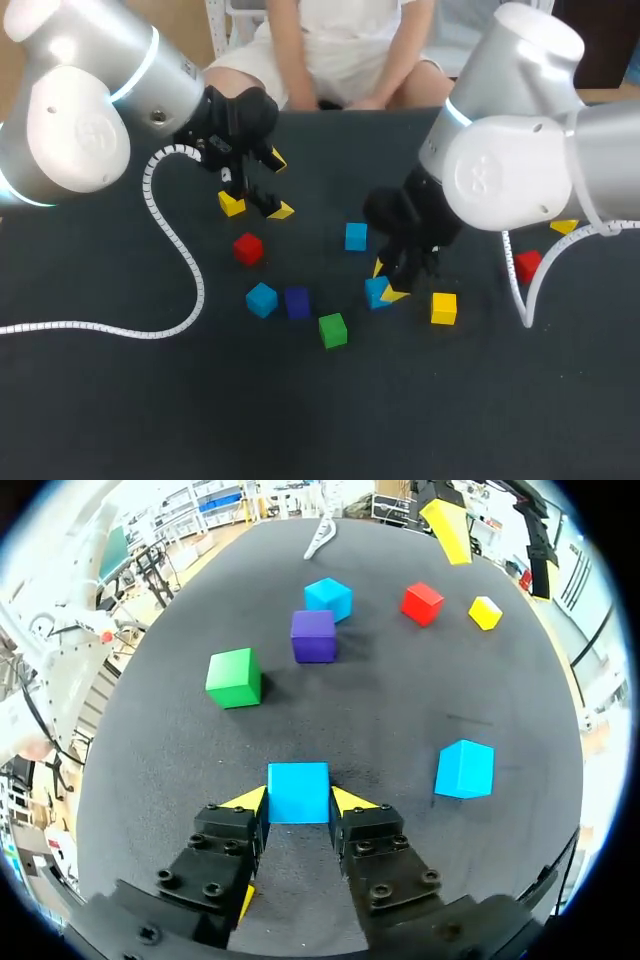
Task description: Place the blue cubes, place green cubes on the blue cubes, place the yellow cubes on the green cubes, then place the red cubes on the yellow cubes, and place purple cube on the red cubes.
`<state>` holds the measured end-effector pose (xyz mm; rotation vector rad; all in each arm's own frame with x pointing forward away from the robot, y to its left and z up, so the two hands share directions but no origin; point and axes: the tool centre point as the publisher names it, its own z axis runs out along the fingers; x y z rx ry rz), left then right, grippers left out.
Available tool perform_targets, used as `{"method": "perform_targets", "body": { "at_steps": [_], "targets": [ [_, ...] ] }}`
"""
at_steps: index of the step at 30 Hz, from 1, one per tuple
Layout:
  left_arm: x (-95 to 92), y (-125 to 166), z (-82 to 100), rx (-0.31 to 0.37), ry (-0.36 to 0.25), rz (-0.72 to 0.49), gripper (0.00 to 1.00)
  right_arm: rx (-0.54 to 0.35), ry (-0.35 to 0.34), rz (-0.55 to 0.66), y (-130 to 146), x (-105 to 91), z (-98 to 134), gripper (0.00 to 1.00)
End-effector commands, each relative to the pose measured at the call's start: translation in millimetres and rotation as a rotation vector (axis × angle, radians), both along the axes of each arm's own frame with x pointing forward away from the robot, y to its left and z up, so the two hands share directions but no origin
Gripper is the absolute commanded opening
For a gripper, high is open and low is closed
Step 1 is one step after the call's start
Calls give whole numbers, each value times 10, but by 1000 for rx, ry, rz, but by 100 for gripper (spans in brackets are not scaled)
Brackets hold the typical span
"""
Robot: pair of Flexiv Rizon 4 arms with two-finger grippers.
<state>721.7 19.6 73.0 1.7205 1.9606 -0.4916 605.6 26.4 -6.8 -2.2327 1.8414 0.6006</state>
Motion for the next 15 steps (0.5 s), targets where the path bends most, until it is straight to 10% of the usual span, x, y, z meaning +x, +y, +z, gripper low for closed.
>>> {"method": "perform_targets", "body": {
  "at_steps": [1,15],
  "targets": [
    [5,6,-3,-1,0,-2,100,4,-4,-12,-28,-25,-1,0],
    [5,6,-3,-1,0,-2,100,-18,-8,-145,-452,113,209,0]
  ]
}}
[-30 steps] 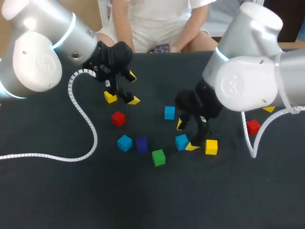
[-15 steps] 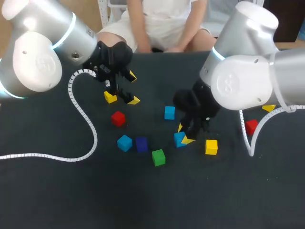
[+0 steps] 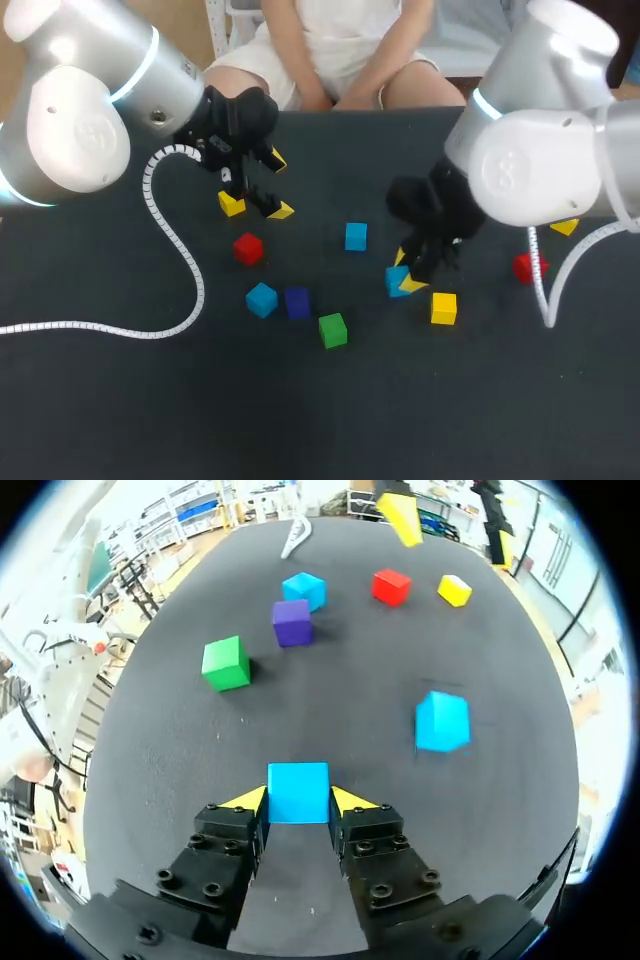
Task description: Place the blue cubes, place green cubes on the blue cubes, place the yellow cubes on the green cubes, then place the red cubes on the yellow cubes, and place purple cube on the red cubes.
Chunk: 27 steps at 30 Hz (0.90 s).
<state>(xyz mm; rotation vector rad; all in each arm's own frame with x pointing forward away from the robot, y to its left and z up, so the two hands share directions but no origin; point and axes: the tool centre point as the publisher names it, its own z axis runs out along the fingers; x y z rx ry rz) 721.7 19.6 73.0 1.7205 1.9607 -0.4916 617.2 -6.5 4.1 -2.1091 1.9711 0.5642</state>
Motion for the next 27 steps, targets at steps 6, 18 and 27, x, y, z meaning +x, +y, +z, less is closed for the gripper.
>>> {"method": "perform_targets", "body": {
  "at_steps": [6,18,27],
  "targets": [
    [5,6,-3,-1,0,-2,100,-4,-3,-67,-214,175,214,0],
    [5,6,-3,-1,0,-2,100,18,25,-112,-28,407,318,0],
    [5,6,-3,-1,0,-2,100,-11,44,-140,45,439,289,0]
  ]
}}
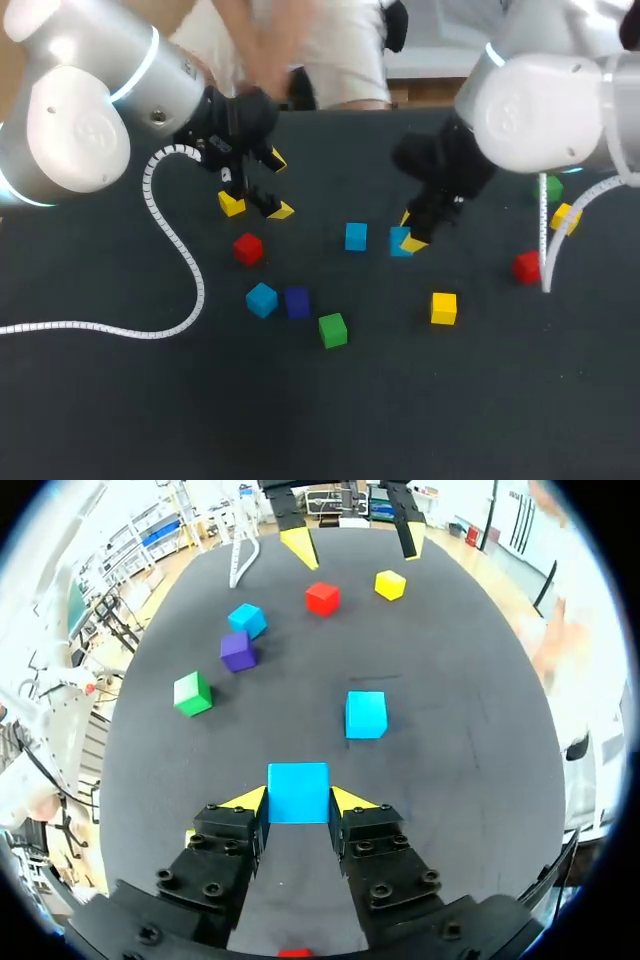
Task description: Place the blue cubes, place green cubes on the blue cubes, place the yellow cubes on the green cubes, then place the red cubes on the yellow cubes, and place purple cube on the red cubes.
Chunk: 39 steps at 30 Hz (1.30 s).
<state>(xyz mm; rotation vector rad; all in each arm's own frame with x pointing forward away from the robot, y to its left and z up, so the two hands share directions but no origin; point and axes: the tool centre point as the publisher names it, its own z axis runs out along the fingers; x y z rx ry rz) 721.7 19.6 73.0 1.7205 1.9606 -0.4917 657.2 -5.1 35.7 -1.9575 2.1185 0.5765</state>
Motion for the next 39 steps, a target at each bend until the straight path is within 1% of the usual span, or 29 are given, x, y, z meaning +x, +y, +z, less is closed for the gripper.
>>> {"method": "perform_targets", "body": {
  "at_steps": [1,5,12,29,31,36,39],
  "targets": [
    [5,6,-3,-1,0,-2,100,-8,11,-2,30,37,-33,0],
    [5,6,-3,-1,0,-2,100,-16,13,-5,28,-7,-25,0],
    [5,6,-3,-1,0,-2,100,-20,13,35,30,-57,-7,0],
    [5,6,-3,-1,0,-2,100,-20,13,35,30,-57,-7,0],
    [5,6,-3,-1,0,-2,100,-1,10,62,54,-68,-12,0],
    [5,6,-3,-1,0,-2,100,-3,-15,79,19,-85,-6,0],
    [5,6,-3,-1,0,-2,100,-12,-18,74,-25,-77,-35,0]
  ]
}}
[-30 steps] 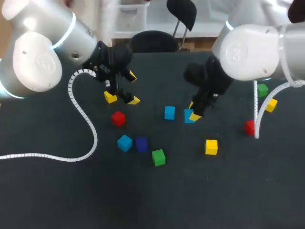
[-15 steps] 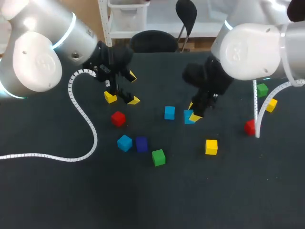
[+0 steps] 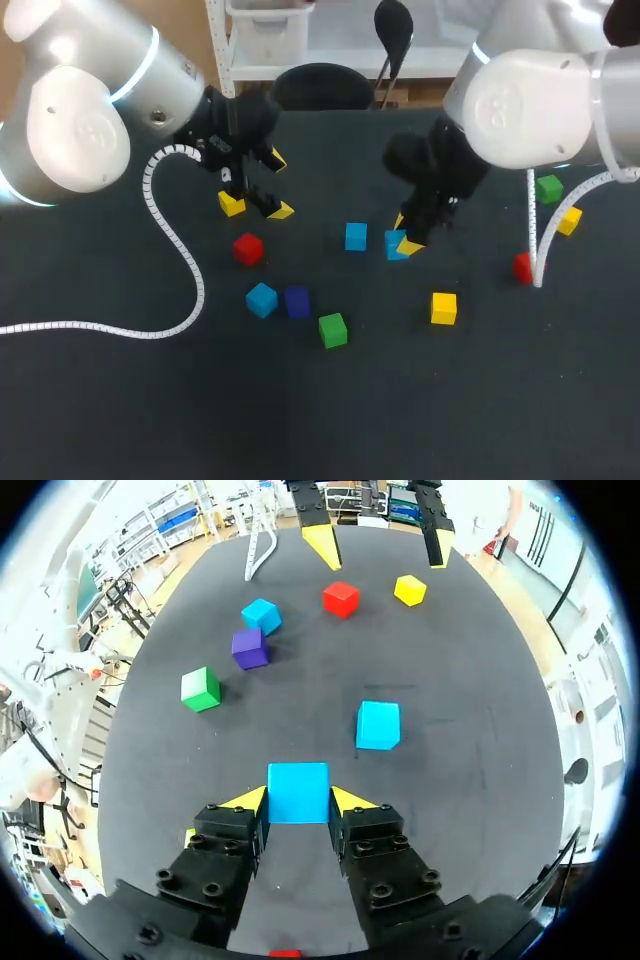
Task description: Place the blue cubes, place green cubes on the blue cubes, place the yellow cubes on the green cubes, then place the red cubes on the yellow cubes, and place purple cube on the red cubes.
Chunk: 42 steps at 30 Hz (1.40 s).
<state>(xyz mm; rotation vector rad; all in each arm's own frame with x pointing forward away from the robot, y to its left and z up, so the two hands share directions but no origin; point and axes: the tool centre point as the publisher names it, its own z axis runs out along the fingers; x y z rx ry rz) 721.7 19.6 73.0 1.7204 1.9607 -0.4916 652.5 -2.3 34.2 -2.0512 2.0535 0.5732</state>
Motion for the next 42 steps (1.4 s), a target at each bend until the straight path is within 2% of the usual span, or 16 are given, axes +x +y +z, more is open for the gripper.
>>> {"method": "perform_targets", "body": {
  "at_steps": [1,6,15,33,42],
  "targets": [
    [5,6,-2,-1,0,-2,100,-2,-12,-3,-62,-27,-26,0],
    [5,6,-2,-1,0,-2,100,21,-32,23,-70,-9,-81,0],
    [5,6,-2,-1,0,-2,100,20,-16,21,-13,34,-215,0],
    [5,6,-2,-1,0,-2,100,36,-26,64,25,304,-203,0],
    [5,6,-2,-1,0,-2,100,47,-12,56,32,293,-267,0]
  ]
}}
